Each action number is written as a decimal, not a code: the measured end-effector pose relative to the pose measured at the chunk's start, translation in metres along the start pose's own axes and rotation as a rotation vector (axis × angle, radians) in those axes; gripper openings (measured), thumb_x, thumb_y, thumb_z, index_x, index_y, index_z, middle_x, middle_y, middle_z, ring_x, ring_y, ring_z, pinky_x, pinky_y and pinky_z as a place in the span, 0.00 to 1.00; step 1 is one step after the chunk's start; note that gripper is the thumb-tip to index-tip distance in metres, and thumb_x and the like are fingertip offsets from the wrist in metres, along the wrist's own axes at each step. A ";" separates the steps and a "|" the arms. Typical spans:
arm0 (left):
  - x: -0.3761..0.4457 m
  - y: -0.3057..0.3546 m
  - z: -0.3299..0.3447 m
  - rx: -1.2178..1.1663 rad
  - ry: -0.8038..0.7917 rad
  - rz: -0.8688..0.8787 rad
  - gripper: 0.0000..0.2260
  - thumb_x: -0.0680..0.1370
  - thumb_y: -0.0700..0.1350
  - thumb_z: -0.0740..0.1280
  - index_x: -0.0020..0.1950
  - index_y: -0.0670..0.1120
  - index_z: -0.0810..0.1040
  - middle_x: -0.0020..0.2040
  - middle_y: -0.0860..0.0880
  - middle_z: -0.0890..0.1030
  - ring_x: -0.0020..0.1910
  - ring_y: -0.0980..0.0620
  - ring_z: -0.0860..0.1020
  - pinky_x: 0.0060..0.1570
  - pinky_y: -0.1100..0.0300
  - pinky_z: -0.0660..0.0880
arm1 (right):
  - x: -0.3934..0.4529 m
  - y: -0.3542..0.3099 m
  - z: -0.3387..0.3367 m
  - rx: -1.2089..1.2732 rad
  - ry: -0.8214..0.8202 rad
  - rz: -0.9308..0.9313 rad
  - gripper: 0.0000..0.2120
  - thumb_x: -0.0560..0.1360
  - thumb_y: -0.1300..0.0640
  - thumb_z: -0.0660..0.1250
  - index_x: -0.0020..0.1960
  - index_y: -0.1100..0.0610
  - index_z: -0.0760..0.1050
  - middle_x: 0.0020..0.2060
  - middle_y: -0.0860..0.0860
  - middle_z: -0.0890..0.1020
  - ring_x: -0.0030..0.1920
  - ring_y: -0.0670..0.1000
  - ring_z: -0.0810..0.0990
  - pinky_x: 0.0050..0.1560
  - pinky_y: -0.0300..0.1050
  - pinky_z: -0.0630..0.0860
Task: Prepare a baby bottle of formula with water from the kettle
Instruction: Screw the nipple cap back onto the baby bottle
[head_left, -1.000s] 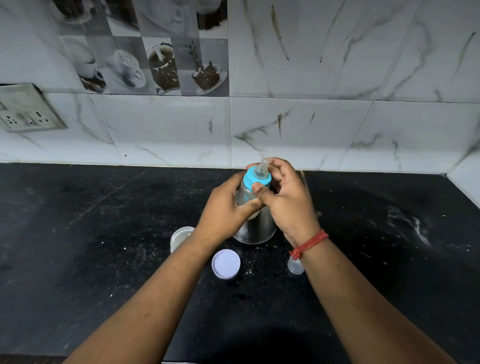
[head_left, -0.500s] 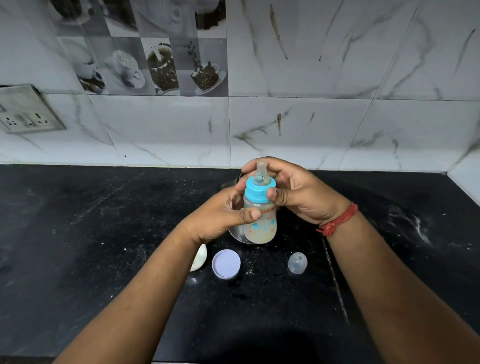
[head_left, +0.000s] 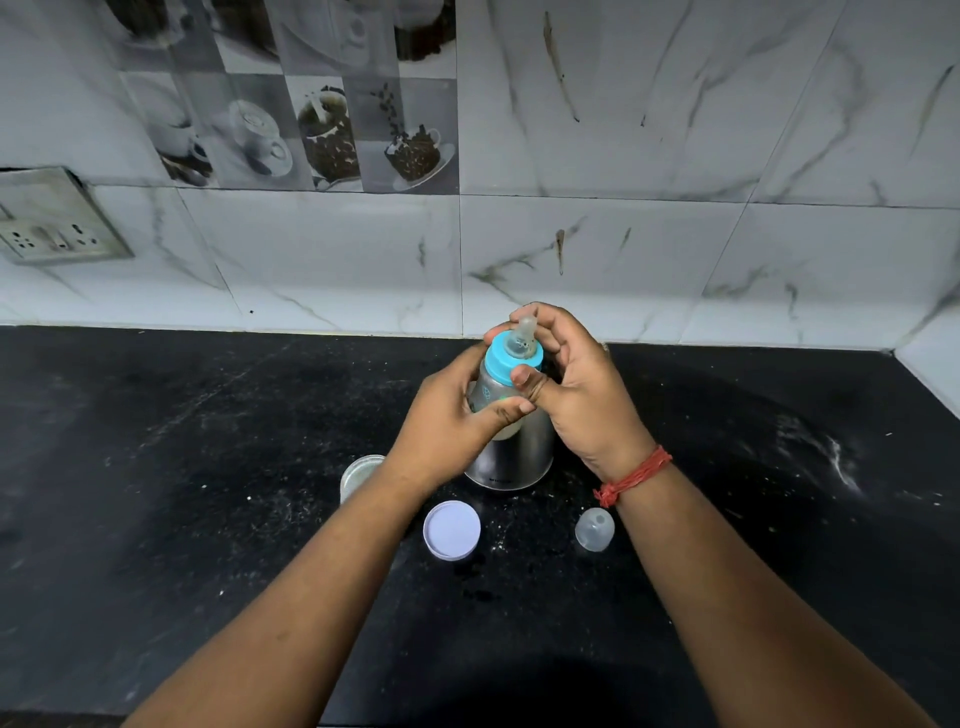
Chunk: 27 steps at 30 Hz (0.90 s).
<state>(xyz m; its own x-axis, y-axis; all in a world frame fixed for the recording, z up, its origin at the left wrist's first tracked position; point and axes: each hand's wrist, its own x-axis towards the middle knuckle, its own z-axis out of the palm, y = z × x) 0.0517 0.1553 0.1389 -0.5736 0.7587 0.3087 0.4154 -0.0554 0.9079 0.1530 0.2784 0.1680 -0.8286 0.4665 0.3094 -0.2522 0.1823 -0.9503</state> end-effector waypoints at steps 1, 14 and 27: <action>0.000 -0.001 0.001 0.027 0.016 0.012 0.26 0.71 0.59 0.74 0.67 0.53 0.77 0.57 0.56 0.85 0.58 0.56 0.83 0.62 0.52 0.79 | 0.000 0.002 0.001 0.003 0.016 0.008 0.19 0.73 0.63 0.69 0.62 0.50 0.72 0.59 0.55 0.83 0.64 0.53 0.79 0.65 0.50 0.76; -0.013 -0.021 0.019 0.194 0.233 -0.024 0.23 0.73 0.47 0.74 0.68 0.52 0.75 0.58 0.56 0.82 0.55 0.57 0.81 0.56 0.59 0.78 | -0.006 0.018 0.019 -0.194 0.083 0.086 0.21 0.76 0.67 0.70 0.64 0.50 0.71 0.61 0.47 0.82 0.63 0.44 0.79 0.68 0.48 0.75; -0.057 -0.059 0.036 0.097 0.019 -0.205 0.21 0.74 0.39 0.75 0.64 0.56 0.77 0.55 0.60 0.84 0.55 0.62 0.82 0.56 0.63 0.78 | -0.061 0.054 0.010 -0.496 0.030 0.175 0.24 0.71 0.60 0.77 0.65 0.53 0.75 0.59 0.47 0.79 0.58 0.42 0.78 0.60 0.31 0.72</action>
<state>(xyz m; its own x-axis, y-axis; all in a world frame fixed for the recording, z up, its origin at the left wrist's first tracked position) 0.0856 0.1389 0.0579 -0.6657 0.7354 0.1266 0.3543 0.1621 0.9210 0.1845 0.2513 0.0978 -0.8205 0.5501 0.1556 0.1616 0.4842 -0.8599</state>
